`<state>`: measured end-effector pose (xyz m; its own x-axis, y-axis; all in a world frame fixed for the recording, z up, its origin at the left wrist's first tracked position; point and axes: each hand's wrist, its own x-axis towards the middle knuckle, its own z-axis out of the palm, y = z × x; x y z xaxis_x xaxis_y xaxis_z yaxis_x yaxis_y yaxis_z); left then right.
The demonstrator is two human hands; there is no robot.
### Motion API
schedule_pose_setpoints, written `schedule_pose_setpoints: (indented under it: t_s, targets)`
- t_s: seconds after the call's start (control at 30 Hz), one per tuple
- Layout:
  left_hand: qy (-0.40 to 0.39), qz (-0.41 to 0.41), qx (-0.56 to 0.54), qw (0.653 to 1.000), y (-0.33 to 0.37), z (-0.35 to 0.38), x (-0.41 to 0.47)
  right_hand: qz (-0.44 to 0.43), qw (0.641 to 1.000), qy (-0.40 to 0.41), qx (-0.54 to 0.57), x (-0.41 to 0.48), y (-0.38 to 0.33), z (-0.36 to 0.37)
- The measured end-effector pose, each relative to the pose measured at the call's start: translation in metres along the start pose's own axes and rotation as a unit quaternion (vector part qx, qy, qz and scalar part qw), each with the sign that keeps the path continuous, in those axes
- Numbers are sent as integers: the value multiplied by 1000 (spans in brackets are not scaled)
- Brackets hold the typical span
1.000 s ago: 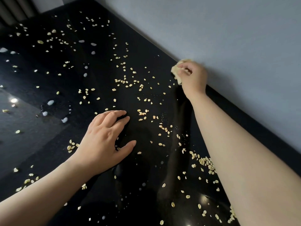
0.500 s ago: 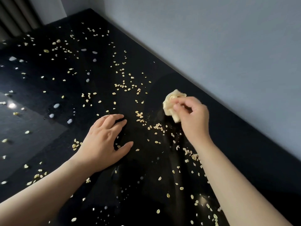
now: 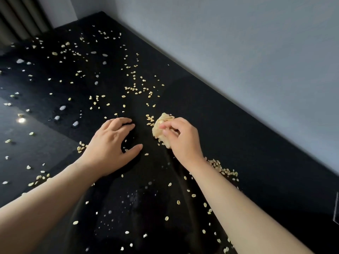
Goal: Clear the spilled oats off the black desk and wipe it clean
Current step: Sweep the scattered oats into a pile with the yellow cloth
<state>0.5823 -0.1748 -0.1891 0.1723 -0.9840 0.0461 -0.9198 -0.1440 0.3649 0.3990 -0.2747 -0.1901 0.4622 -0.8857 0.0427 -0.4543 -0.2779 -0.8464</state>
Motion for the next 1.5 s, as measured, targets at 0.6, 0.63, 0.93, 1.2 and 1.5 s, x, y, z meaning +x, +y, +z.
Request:
schedule_pose_setpoints:
  t_s: [0.6,0.63,0.93,1.2,1.5]
  targets:
    - [-46,69,29,996,-63,-39,52,128,965,227,-22,96,7,-39]
    - [-54,79,32,995,-72,-43,63,139,959,246,-16,104,5,-35]
    - [-67,129,63,987,-128,-49,108,153,940,305,-22,159,0,-12]
    - [-55,154,29,986,-139,-42,120,156,943,292,-41,203,13,-10]
    - [-71,133,32,988,-143,-40,120,95,991,91,3,84,-48,58]
